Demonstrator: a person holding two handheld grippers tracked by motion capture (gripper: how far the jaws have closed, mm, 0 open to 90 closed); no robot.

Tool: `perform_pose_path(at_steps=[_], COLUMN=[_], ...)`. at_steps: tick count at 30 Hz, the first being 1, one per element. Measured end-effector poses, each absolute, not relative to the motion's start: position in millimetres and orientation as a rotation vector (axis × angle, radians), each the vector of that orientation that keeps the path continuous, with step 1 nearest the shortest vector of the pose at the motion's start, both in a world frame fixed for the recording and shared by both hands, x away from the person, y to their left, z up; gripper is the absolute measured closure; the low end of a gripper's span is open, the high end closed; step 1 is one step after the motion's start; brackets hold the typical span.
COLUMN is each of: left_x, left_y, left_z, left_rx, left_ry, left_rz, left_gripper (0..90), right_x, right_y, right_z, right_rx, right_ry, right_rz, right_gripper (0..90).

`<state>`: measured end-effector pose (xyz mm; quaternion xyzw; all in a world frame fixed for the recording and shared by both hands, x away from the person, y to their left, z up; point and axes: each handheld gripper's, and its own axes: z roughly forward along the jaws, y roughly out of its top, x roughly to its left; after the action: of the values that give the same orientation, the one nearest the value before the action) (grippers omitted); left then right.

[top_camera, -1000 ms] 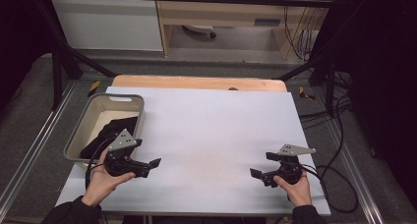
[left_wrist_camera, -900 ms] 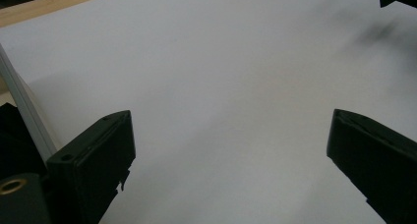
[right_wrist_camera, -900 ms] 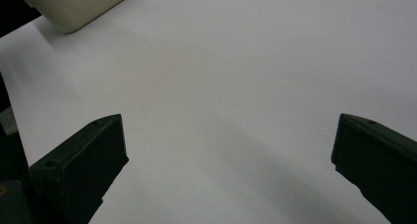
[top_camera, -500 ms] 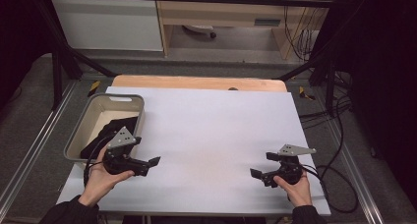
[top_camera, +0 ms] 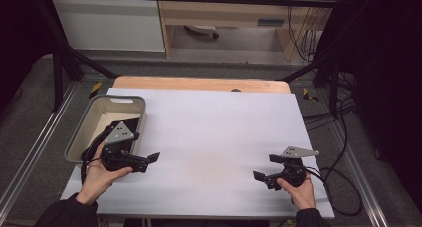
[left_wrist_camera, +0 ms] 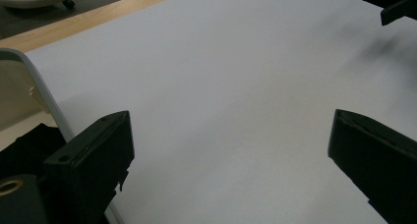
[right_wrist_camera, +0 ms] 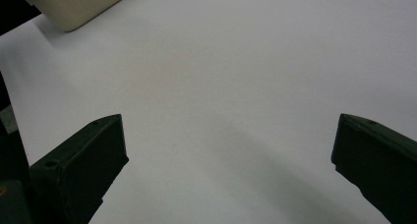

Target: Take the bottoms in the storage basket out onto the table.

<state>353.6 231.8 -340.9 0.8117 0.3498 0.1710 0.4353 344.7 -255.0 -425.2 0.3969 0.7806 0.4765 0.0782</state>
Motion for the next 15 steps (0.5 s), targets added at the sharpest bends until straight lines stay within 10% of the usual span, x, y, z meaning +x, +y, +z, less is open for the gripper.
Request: perform_pose_path(at_steps=[15], left_x=[364.8], left_y=[241.2], left_z=[-324.3], left_rx=[2.023], left_ry=[0.896], left_rz=[0.474], left_gripper=[2.9], right_x=[344.7], right_y=[-254.8], right_z=[-425.4], right_rx=[1.188], right_ry=[2.341], right_rz=[1.424], right_gripper=[0.7])
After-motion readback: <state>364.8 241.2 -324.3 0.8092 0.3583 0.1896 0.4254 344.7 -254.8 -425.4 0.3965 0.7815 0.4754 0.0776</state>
